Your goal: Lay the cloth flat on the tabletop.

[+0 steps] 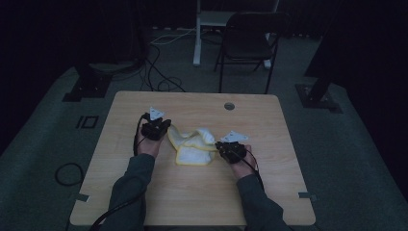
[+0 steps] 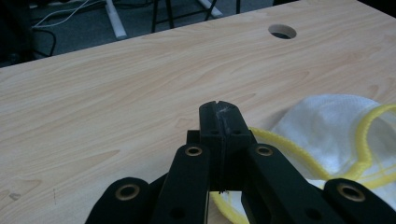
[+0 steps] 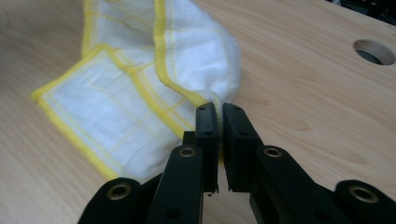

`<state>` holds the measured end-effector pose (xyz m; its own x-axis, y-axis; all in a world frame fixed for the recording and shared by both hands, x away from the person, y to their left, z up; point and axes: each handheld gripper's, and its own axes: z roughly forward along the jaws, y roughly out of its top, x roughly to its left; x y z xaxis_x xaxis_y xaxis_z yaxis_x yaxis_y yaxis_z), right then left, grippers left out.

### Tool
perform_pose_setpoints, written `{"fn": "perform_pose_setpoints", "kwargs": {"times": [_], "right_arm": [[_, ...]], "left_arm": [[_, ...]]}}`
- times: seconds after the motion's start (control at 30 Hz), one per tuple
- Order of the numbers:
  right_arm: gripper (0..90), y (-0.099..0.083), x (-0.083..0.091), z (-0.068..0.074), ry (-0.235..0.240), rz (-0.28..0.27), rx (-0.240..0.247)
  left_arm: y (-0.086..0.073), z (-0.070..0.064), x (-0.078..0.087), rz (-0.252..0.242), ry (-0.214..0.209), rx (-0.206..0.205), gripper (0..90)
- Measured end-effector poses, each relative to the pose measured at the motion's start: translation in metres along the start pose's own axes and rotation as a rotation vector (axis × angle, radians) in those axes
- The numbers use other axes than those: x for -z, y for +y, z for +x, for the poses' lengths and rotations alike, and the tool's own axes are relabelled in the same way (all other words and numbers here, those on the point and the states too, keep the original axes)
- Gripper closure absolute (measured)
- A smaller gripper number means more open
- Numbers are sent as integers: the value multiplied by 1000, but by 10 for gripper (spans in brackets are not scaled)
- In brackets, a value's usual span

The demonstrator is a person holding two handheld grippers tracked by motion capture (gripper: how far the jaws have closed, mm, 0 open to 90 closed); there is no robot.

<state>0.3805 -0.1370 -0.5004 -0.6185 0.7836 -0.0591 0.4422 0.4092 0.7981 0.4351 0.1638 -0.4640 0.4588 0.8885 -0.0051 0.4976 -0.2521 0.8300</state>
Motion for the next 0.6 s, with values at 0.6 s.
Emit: {"fn": "perform_pose_setpoints", "kwargs": {"times": [0.6], "right_arm": [[863, 15, -19, -43, -62, 29, -61]], "left_arm": [[4, 8, -28, 22, 17, 70, 900]]}}
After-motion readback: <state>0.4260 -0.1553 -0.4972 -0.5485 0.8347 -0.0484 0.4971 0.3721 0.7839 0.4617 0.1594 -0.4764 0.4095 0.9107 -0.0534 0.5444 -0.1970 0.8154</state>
